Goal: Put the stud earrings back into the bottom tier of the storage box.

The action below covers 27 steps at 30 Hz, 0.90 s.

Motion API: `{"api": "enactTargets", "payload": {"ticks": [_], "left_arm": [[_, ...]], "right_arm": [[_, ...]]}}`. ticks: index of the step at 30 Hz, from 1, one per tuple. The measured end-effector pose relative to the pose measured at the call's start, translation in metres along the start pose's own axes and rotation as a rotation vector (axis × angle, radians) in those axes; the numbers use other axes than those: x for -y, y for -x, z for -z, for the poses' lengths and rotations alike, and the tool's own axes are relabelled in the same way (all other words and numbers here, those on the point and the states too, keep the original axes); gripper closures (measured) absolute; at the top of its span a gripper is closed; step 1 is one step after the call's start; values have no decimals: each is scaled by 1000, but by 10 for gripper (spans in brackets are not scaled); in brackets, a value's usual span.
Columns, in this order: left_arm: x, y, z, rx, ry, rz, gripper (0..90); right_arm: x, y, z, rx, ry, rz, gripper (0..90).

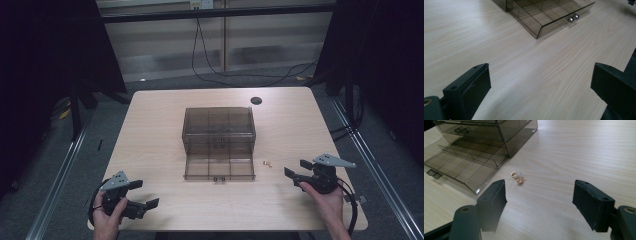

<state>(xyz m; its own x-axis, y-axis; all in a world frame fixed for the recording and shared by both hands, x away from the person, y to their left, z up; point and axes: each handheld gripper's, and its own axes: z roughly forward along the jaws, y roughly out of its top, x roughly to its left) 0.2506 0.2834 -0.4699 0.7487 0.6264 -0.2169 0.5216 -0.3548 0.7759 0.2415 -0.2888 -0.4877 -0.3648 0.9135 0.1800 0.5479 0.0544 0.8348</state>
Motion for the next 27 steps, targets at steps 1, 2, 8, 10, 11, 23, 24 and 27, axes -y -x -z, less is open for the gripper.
{"api": "enactTargets", "payload": {"ticks": [1,2,8,10,11,23,24,27], "left_arm": [[0,0,0,1,1,0,26],[0,0,0,1,-2,0,26],[0,-2,-1,1,-5,4,26],[0,-2,-2,-1,-12,3,26],[0,-2,-2,2,-13,0,26],[0,-1,-2,3,-10,2,26],[0,-1,-2,2,-14,-3,26],[0,-1,-2,5,-12,-3,26]], "right_arm": [[0,0,0,-3,-2,-1,263],[0,0,0,-6,-3,0,262],[0,2,-3,-34,-25,0,253],[-1,3,-4,-48,-35,0,253],[-1,3,-4,-50,-41,4,253],[-5,2,-5,-72,-95,23,293],[-7,0,-5,-90,-96,35,308],[-10,-3,-5,-80,-103,55,312]]}}
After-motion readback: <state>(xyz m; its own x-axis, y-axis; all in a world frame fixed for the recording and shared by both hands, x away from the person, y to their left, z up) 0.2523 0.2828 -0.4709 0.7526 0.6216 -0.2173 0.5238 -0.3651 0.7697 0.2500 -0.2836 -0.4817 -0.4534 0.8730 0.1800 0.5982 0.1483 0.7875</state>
